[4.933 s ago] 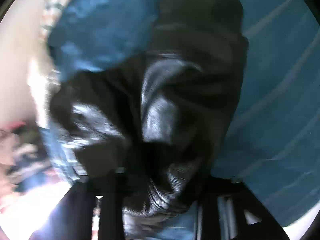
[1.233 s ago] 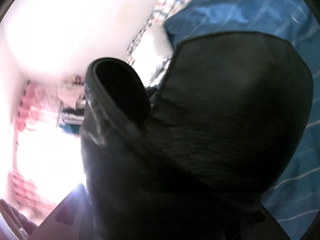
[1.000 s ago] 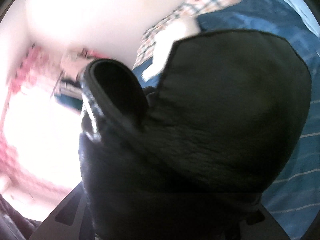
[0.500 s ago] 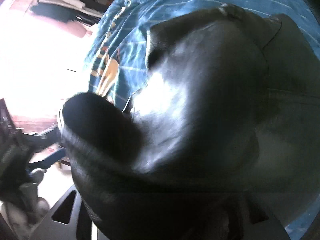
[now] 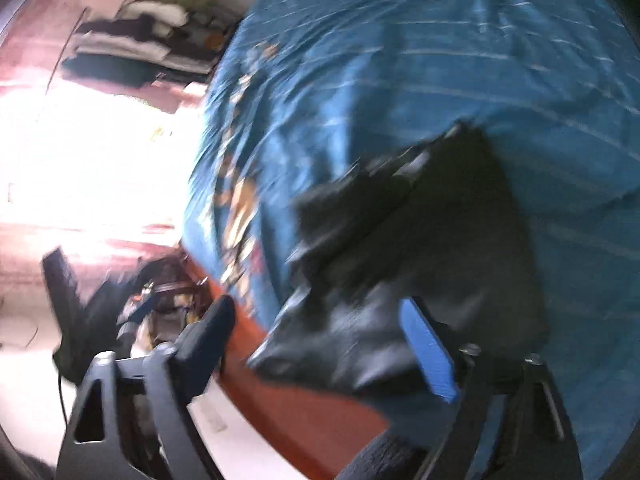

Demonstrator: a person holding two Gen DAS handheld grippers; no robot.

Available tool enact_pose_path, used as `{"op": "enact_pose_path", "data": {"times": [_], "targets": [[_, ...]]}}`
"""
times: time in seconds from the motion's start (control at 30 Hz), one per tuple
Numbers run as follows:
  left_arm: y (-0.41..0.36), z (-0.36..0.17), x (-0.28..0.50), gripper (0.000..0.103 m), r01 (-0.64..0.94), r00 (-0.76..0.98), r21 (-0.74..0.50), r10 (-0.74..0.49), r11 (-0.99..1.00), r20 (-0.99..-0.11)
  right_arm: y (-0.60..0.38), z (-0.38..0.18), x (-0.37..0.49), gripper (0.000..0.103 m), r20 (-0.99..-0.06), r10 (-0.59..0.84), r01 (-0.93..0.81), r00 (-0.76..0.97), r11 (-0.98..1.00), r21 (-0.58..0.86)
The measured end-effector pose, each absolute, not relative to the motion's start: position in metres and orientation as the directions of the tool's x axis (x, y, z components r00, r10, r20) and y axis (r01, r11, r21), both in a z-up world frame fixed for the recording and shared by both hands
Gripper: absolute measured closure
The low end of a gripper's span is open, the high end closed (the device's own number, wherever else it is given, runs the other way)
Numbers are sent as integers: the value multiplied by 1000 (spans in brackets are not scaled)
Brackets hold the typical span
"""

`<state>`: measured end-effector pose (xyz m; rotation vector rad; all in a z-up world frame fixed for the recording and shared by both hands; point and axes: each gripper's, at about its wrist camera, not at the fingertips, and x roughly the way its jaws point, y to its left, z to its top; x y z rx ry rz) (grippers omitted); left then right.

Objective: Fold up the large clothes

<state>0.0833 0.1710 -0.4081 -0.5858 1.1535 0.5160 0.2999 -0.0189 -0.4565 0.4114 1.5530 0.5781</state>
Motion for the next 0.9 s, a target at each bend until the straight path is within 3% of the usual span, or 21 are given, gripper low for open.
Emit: {"op": "enact_pose_path", "data": {"times": [0.1,0.23,0.3,0.37,0.43,0.5,0.53,0.6,0.7,0.77,0.9], "targets": [[151,-433,95,0,-654,289,-161,48,739,-956,-3,-525,343,58,-828,549,-60,-113,828,557],[132,-459,105,0,-653,228,-98,71,751,-971,35,-589,364,61,-888,427,-96,-171,890,446],[125,-470,106,0,-649,199,-70,80,757,-977,44,-586,369,59,-894,404,-124,-196,894,431],[117,-484,106,0,-648,156,-35,87,761,-984,32,-569,373,58,-847,469,-125,-249,852,508],[110,-496,105,0,-646,123,3,107,764,-987,-5,-545,377,56,-748,606,-73,-273,762,644],[105,-508,104,0,-637,92,42,131,770,-987,-43,-537,386,34,-750,611,-87,-253,757,647],[103,-519,104,0,-632,63,72,144,772,-988,-57,-539,390,29,-769,589,-107,-249,772,627],[101,-537,104,0,-627,28,98,148,773,-989,-81,-563,400,28,-783,557,-131,-279,785,605],[101,-555,102,0,-641,10,88,123,762,-992,-90,-611,405,28,-679,604,-89,-417,717,692],[103,-561,101,0,-649,1,87,115,755,-993,-80,-640,407,28,-542,685,-41,-487,602,798],[104,-565,104,0,-643,-12,115,141,757,-990,-55,-651,409,20,-491,701,-89,-517,526,846]]}}
